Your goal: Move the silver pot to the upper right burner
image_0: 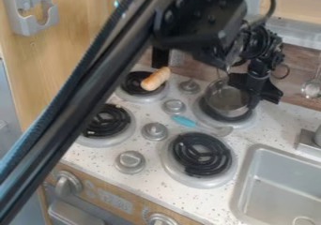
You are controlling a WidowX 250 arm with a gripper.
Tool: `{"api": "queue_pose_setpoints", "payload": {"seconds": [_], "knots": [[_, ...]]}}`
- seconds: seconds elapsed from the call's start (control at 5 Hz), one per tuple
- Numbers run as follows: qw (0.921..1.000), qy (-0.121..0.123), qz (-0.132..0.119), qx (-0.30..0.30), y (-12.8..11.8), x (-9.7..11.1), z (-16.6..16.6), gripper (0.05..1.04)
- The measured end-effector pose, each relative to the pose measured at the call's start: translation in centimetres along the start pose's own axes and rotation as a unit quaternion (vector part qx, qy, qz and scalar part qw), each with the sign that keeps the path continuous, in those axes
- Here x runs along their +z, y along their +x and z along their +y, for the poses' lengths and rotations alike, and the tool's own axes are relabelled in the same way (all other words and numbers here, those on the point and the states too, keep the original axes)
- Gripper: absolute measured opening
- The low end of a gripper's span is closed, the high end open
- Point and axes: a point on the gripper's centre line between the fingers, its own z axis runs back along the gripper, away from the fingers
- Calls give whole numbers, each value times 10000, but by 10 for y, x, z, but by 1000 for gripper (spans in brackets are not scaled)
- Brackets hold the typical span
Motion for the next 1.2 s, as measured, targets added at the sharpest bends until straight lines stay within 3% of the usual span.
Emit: {"api": "queue_pose_setpoints", "payload": {"seconds": [0.2,0.4,0.6,0.8,1.0,1.2], "knots": [[9994,25,200,284,-5,2,1,222],[9974,87,504,507,-32,-13,3,504],[9972,67,311,672,-35,13,14,817],[9979,-142,67,623,-50,50,19,1019],[9986,-339,-97,393,-76,80,20,1009],[9989,-351,69,318,-102,106,31,999]]}}
